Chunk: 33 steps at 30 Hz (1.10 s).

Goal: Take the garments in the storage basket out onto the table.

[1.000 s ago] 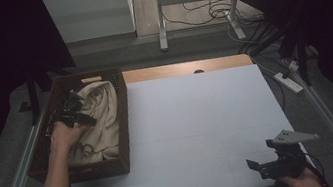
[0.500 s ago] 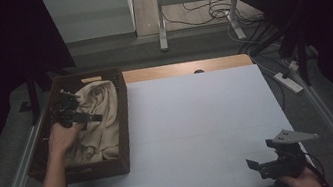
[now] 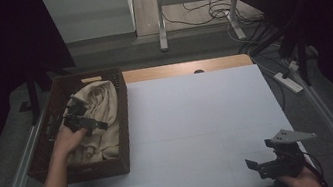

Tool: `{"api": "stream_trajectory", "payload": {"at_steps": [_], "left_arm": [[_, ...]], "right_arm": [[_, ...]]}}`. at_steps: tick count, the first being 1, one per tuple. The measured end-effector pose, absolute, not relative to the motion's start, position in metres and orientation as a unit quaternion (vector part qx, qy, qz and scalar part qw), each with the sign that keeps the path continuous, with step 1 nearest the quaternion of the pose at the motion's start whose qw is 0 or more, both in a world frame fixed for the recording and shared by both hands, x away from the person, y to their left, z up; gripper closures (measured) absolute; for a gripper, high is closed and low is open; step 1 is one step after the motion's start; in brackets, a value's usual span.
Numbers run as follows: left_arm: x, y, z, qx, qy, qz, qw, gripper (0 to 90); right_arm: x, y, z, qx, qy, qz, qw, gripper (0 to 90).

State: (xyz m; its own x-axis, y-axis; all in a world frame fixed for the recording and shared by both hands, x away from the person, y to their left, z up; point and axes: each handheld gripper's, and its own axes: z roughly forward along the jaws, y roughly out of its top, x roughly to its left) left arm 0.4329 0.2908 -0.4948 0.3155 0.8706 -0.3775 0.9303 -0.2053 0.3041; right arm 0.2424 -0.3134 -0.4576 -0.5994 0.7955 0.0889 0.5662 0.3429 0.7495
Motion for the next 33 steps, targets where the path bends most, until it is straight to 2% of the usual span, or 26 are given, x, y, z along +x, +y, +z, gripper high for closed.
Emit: {"api": "stream_trajectory", "payload": {"at_steps": [1, 2, 3, 4, 8, 12, 18, 19, 22, 33], "left_arm": [[0.436, 0.289, -0.497, 0.775, 0.581, -0.081, 0.235, 0.0], [0.441, 0.281, -0.5, 0.787, 0.577, -0.082, 0.201, 0.0], [0.441, 0.281, -0.5, 0.787, 0.577, -0.082, 0.201, 0.0], [0.442, 0.274, -0.5, 0.799, 0.572, -0.069, 0.173, 0.0], [0.443, 0.263, -0.5, 0.809, 0.573, -0.036, 0.128, 2.1], [0.437, 0.273, -0.496, 0.809, 0.574, 0.004, 0.127, 33.6], [0.433, 0.267, -0.491, 0.825, 0.553, 0.04, 0.113, 62.7], [0.432, 0.267, -0.49, 0.826, 0.55, 0.043, 0.113, 64.8], [0.428, 0.266, -0.482, 0.829, 0.543, 0.066, 0.116, 67.6], [0.407, 0.285, -0.435, 0.794, 0.533, 0.085, 0.278, 68.0]], "right_arm": [[0.243, -0.313, -0.458, 0.422, 0.806, 0.388, 0.147, 0.0], [0.243, -0.313, -0.458, 0.422, 0.806, 0.388, 0.147, 0.0], [0.243, -0.313, -0.458, 0.422, 0.806, 0.388, 0.147, 0.0], [0.243, -0.313, -0.458, 0.422, 0.806, 0.387, 0.146, 0.0], [0.243, -0.313, -0.458, 0.42, 0.808, 0.387, 0.146, 0.0], [0.243, -0.314, -0.458, 0.42, 0.807, 0.389, 0.145, 0.0], [0.243, -0.313, -0.458, 0.419, 0.809, 0.386, 0.146, 0.0], [0.243, -0.312, -0.458, 0.419, 0.808, 0.387, 0.147, 0.0], [0.243, -0.313, -0.458, 0.419, 0.808, 0.387, 0.146, 0.0], [0.243, -0.313, -0.458, 0.42, 0.807, 0.39, 0.143, 0.0]]}}
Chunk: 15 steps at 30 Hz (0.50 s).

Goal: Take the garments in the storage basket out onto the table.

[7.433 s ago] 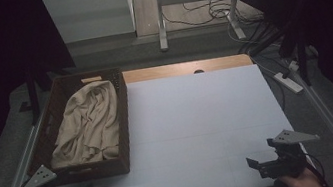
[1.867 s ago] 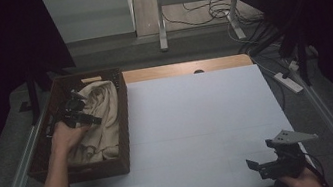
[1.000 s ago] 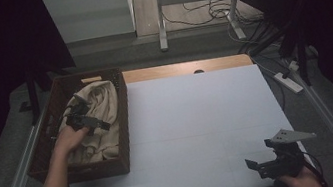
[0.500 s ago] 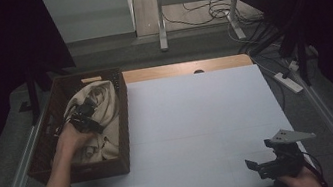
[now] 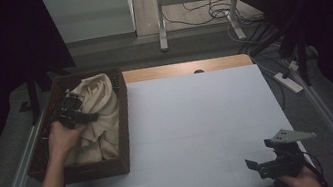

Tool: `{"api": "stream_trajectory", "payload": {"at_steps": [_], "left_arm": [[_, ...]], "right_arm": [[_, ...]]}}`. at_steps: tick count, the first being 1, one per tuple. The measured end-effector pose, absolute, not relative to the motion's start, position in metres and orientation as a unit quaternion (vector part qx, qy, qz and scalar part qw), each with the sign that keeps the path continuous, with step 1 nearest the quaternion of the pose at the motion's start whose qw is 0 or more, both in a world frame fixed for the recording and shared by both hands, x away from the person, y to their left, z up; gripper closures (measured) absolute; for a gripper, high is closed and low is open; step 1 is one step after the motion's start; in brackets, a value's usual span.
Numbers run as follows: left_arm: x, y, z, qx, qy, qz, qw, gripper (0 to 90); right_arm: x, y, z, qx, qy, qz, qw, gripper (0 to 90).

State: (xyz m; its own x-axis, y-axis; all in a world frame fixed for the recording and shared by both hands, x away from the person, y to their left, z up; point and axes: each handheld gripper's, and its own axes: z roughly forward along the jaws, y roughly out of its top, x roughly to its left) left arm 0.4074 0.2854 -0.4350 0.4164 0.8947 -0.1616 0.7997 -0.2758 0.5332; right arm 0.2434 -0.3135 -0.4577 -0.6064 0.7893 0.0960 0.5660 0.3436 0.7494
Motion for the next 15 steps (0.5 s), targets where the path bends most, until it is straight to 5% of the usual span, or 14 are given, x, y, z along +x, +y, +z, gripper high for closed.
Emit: {"api": "stream_trajectory", "payload": {"at_steps": [15], "left_arm": [[0.394, 0.3, -0.359, 0.751, 0.521, 0.105, 0.392, 68.1]], "right_arm": [[0.243, -0.314, -0.458, 0.421, 0.806, 0.391, 0.143, 0.0]]}}
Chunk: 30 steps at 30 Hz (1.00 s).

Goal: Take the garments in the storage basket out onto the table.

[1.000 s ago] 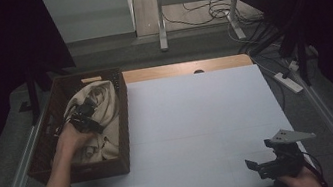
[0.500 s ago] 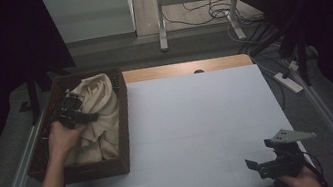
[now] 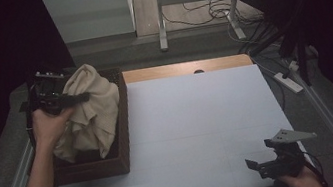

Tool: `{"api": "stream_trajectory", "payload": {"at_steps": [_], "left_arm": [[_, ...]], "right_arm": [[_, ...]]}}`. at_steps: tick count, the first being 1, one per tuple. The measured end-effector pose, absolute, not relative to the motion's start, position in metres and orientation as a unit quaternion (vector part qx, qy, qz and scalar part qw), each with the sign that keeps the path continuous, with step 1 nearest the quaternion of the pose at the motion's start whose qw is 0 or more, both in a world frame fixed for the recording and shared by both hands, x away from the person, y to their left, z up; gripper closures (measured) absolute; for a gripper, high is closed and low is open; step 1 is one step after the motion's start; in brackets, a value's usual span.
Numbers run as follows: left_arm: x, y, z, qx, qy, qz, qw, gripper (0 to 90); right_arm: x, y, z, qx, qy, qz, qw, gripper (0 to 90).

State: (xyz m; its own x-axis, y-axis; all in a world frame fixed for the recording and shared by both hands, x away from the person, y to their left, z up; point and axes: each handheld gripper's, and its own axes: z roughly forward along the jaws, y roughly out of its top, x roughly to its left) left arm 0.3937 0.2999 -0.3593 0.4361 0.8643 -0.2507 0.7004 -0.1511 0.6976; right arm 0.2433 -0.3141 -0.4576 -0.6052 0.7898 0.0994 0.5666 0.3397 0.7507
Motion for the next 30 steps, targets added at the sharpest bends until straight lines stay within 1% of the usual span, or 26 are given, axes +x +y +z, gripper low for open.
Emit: {"api": "stream_trajectory", "payload": {"at_steps": [6, 7, 8, 16, 30], "left_arm": [[0.388, 0.297, -0.326, 0.745, 0.501, 0.114, 0.426, 68.2], [0.387, 0.294, -0.315, 0.745, 0.493, 0.117, 0.435, 68.2], [0.387, 0.294, -0.315, 0.745, 0.493, 0.117, 0.435, 68.2], [0.386, 0.274, -0.271, 0.749, 0.454, 0.132, 0.464, 68.1], [0.392, 0.226, -0.222, 0.761, 0.406, 0.162, 0.479, 68.0]], "right_arm": [[0.243, -0.313, -0.458, 0.421, 0.806, 0.39, 0.143, 0.0], [0.243, -0.313, -0.458, 0.421, 0.806, 0.39, 0.143, 0.0], [0.243, -0.313, -0.458, 0.421, 0.806, 0.39, 0.143, 0.0], [0.243, -0.314, -0.458, 0.421, 0.806, 0.391, 0.143, 0.0], [0.243, -0.316, -0.457, 0.424, 0.802, 0.397, 0.139, 0.0]]}}
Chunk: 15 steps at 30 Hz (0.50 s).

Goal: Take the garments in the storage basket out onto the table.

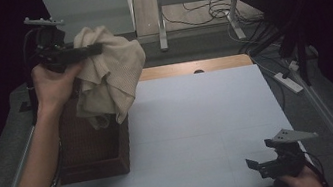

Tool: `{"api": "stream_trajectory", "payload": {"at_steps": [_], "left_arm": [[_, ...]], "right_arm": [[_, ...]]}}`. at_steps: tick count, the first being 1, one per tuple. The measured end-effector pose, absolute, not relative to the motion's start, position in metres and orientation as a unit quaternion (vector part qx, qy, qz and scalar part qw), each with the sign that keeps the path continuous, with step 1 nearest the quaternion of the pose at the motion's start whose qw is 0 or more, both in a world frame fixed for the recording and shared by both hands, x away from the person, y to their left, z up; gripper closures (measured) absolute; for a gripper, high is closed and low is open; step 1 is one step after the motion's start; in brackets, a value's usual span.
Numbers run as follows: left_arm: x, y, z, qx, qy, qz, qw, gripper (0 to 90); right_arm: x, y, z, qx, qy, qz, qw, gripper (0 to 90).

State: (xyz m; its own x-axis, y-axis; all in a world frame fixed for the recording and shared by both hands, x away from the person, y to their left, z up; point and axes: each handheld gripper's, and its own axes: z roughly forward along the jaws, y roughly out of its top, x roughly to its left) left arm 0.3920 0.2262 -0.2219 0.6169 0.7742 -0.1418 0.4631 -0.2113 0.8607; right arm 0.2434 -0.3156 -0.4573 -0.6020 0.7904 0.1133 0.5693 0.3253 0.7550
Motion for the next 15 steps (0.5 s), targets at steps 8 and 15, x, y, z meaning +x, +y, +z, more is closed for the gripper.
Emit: {"api": "stream_trajectory", "payload": {"at_steps": [8, 15], "left_arm": [[0.395, 0.197, -0.207, 0.766, 0.38, 0.166, 0.491, 67.9], [0.397, 0.177, -0.197, 0.769, 0.358, 0.156, 0.507, 67.9]], "right_arm": [[0.243, -0.317, -0.457, 0.426, 0.798, 0.402, 0.14, 0.0], [0.242, -0.318, -0.456, 0.426, 0.796, 0.406, 0.14, 0.0]]}}
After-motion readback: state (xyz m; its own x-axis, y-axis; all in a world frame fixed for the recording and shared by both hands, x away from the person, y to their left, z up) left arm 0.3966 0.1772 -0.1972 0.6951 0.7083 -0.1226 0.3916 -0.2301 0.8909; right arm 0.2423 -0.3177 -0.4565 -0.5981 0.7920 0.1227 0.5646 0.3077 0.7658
